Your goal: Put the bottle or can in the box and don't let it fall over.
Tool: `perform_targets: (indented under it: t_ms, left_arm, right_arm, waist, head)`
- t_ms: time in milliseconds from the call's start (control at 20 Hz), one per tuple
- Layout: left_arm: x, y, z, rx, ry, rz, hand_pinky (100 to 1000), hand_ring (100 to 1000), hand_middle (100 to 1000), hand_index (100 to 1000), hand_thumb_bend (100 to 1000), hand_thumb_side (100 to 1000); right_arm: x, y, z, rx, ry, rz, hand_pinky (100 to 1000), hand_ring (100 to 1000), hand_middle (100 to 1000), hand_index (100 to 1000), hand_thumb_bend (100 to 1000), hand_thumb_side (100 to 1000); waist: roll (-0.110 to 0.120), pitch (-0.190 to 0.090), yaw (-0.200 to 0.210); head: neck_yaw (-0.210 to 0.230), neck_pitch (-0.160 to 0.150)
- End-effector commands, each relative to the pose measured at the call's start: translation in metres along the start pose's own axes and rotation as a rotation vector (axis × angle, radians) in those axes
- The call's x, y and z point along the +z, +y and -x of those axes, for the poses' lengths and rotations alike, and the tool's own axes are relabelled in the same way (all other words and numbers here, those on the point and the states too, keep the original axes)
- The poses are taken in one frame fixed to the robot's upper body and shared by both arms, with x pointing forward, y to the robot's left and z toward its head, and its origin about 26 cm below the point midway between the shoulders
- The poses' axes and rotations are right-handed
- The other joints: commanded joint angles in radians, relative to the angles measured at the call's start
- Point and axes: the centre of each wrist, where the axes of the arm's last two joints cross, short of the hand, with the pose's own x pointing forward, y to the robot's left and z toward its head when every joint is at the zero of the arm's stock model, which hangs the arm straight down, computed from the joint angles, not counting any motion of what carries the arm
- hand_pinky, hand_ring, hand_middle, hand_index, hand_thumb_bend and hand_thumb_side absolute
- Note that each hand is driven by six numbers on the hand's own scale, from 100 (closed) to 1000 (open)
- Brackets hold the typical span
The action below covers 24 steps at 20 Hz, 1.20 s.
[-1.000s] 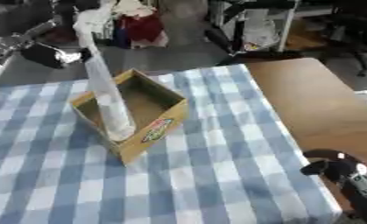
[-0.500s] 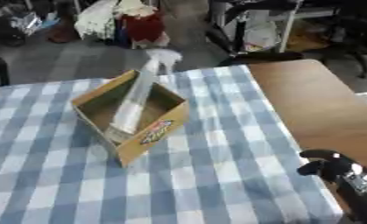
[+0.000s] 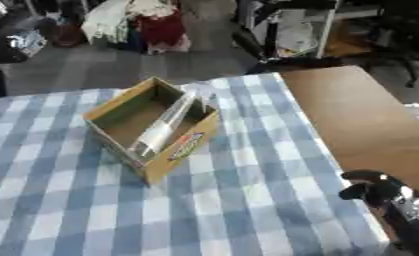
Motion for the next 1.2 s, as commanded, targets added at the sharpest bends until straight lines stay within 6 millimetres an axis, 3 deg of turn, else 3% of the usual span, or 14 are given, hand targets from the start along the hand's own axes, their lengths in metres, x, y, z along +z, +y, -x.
perform_targets:
  t_ms: [50,400,550,850,1200]
  left_arm:
    - [0.022,0.019,-0.022,0.125,-0.020,-0.104,842,808,798,944,100,825]
    - [0.099,-0.047,-0.051,0.516,0.163,-0.218,788,750,740,921,107,896]
    - [0.125,-0.089,-0.059,0.671,0.265,-0.244,777,740,729,920,150,946]
    - [0.145,-0.146,-0.065,0.876,0.427,-0.292,753,705,692,902,190,997]
    - [0.142,-0.158,-0.065,0.929,0.497,-0.363,739,680,662,889,196,991]
  right_arm:
    - [-0.003,-0.006,-0.007,0.026,-0.018,0.008,729,673,766,796,100,841]
    - [-0.001,-0.007,-0.007,0.028,-0.017,0.028,729,673,766,796,100,841]
    - [0.000,-0.007,-0.007,0.025,-0.016,0.033,729,673,767,796,100,845]
    - [0.001,-0.005,-0.005,0.020,-0.017,0.033,729,673,767,796,100,841]
    - [0.001,-0.005,-0.005,0.019,-0.018,0.035,729,672,766,796,100,842]
  waist:
    - [-0.005,-0.003,0.008]
    - [-0.010,0.003,0.035]
    - [-0.015,0.003,0.050]
    - [-0.024,0.001,0.067]
    - [-0.028,0.000,0.069]
  head:
    - [-0.008,-0.018]
    - [-0.022,-0.017]
    - [-0.022,-0.016]
    - [-0.019,-0.006]
    - [-0.009,-0.003]
